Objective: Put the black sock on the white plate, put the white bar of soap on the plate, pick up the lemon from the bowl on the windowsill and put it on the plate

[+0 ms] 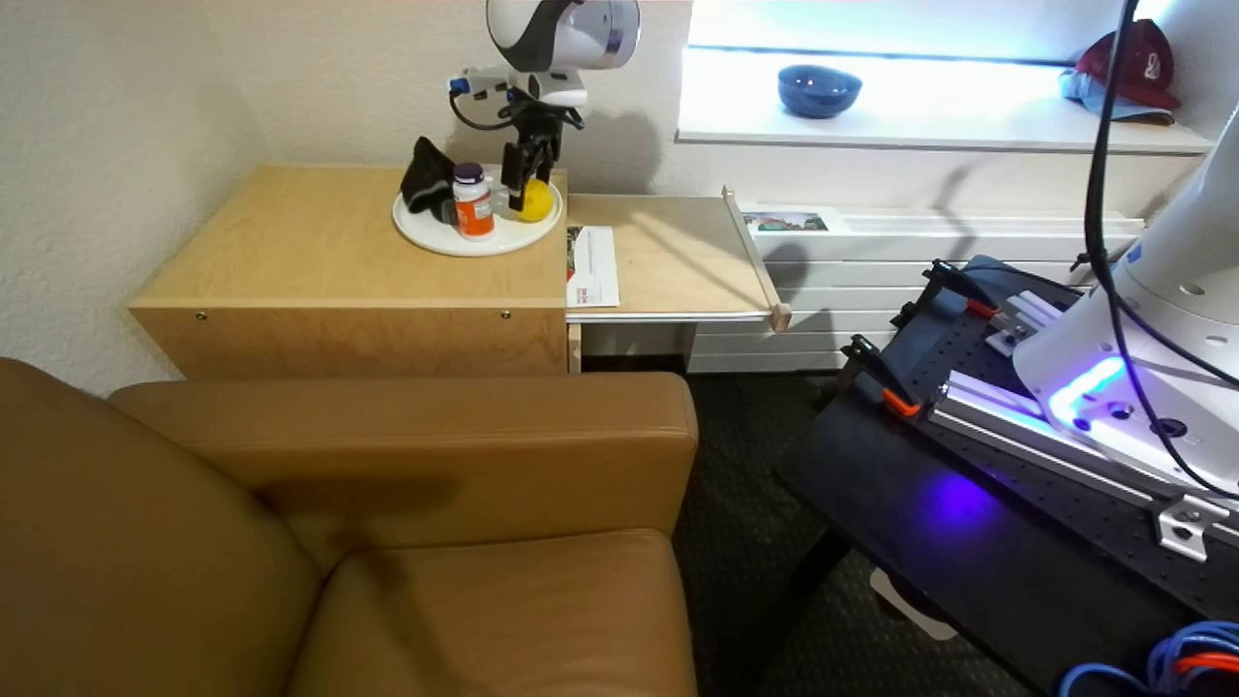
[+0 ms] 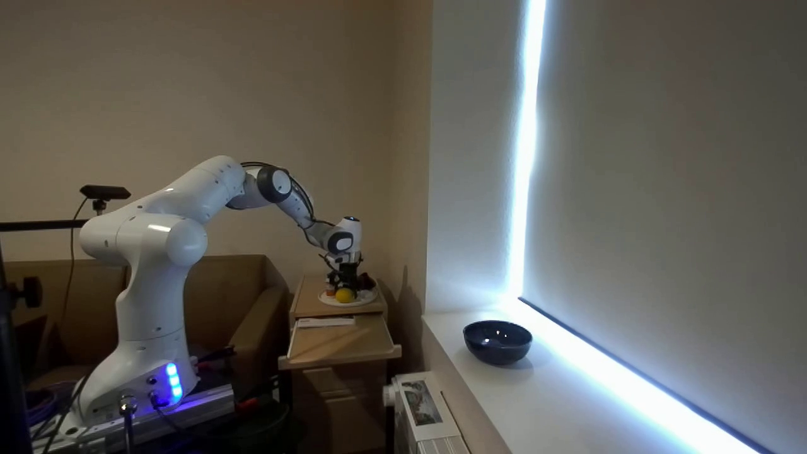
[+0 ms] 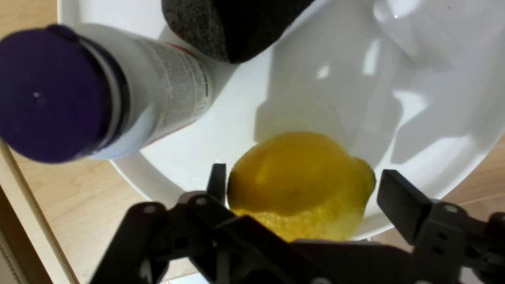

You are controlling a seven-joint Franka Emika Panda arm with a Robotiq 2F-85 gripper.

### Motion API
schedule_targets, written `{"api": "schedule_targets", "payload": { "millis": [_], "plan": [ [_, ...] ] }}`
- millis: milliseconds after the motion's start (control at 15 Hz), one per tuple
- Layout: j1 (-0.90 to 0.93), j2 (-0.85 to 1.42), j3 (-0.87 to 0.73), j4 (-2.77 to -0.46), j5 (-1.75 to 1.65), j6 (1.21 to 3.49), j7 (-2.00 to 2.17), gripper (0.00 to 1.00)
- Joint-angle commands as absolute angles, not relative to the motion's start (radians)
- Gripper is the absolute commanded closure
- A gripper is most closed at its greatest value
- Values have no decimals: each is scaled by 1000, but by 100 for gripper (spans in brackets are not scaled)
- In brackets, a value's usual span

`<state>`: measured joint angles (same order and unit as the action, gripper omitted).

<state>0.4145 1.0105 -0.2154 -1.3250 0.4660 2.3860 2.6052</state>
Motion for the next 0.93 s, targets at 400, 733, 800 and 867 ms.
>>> {"api": "schedule_targets", "payload": {
  "millis": [400,733,800,867],
  "plan": [
    [295,892,-123,-1360,482,2452,2605,0],
    [94,710,111,-1457,594,2495,2443,0],
    [50,645,156,-1517,640,2510,2378,0],
    [11,599,197,-1560,698,2524,2300,0]
  ]
}}
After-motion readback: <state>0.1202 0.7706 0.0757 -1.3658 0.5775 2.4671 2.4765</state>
